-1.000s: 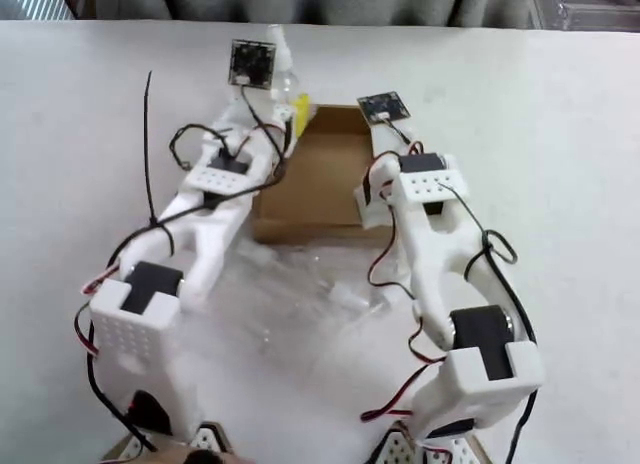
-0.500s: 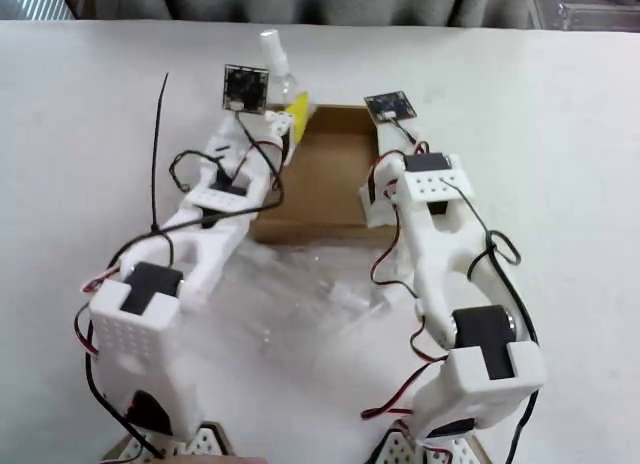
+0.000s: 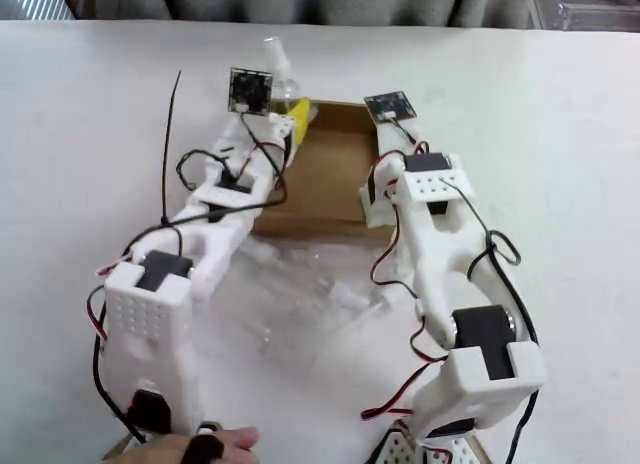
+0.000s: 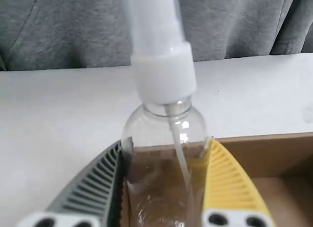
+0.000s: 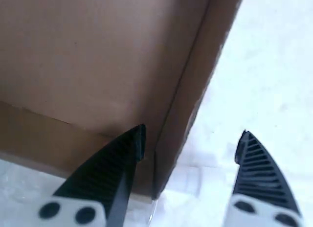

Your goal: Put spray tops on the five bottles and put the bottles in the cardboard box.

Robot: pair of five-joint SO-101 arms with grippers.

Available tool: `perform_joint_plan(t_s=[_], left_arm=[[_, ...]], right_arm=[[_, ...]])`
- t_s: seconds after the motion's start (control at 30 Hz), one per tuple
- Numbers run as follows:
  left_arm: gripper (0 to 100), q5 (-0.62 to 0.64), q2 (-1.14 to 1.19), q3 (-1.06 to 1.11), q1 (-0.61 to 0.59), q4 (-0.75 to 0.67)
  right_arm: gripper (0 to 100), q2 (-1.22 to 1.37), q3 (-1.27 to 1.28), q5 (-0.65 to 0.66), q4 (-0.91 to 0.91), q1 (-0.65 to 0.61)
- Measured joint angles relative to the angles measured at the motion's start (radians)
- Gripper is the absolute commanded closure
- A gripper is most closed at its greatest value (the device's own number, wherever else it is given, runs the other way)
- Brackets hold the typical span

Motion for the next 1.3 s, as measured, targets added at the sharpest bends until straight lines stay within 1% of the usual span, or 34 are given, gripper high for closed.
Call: perform_joint_plan(t_s=[0.27,0.33,0.53,0.63,0.87,1.13,1.3], left_arm=[[97,0.0,0.0,0.0,0.0,0.0],[92,0.0,0.0,0.0,-0.002,0.0],[74,0.0,0.0,-0.002,-0.003,0.002],[69,0.0,0.0,-0.009,-0.006,0.031],[63,0.015,-0.006,-0.018,-0.026,0.061],[62,0.028,-0.006,-0.018,-0.034,0.061],[59,0.028,-0.014,-0.018,-0.034,0.061]], right_arm=[[72.7,0.0,0.0,0.0,0.0,0.0],[72.7,0.0,0.0,0.0,0.0,0.0],[72.7,0.0,0.0,0.0,0.0,0.0],[72.7,0.0,0.0,0.0,0.0,0.0],[72.7,0.0,0.0,0.0,0.0,0.0],[72.7,0.0,0.0,0.0,0.0,0.0],[72.7,0.0,0.0,0.0,0.0,0.0]])
